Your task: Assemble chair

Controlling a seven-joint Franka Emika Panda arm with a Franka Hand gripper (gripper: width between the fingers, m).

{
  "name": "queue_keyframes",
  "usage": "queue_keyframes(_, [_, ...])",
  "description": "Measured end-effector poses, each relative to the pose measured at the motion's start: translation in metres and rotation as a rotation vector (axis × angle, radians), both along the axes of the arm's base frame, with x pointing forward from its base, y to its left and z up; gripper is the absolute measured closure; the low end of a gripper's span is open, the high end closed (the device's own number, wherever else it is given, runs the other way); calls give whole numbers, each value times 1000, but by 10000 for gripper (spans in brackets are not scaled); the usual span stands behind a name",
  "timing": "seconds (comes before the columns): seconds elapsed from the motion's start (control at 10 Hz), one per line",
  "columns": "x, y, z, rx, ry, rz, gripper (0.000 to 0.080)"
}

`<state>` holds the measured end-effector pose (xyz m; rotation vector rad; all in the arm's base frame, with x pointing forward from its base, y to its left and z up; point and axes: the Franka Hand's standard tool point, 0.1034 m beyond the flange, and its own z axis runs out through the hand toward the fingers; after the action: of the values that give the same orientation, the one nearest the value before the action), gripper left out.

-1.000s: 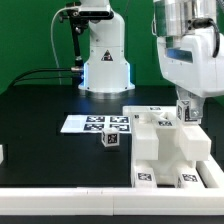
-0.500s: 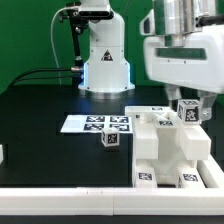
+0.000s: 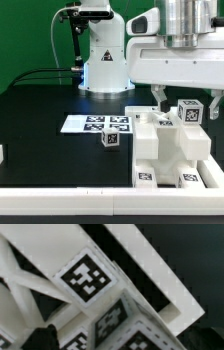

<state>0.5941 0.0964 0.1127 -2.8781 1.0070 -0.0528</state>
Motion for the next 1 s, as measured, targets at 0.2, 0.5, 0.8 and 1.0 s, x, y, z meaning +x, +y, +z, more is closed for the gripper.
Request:
queue_keyframes(0.2, [-1, 7, -1, -70, -34, 392, 150])
queue_keyframes(0.5, [0, 5, -2, -60, -28, 273, 414])
queue_keyframes(0.8, [0, 6, -3, -36, -4, -24, 536])
queue_keyframes(1.0, [0, 6, -3, -13, -4, -316, 536])
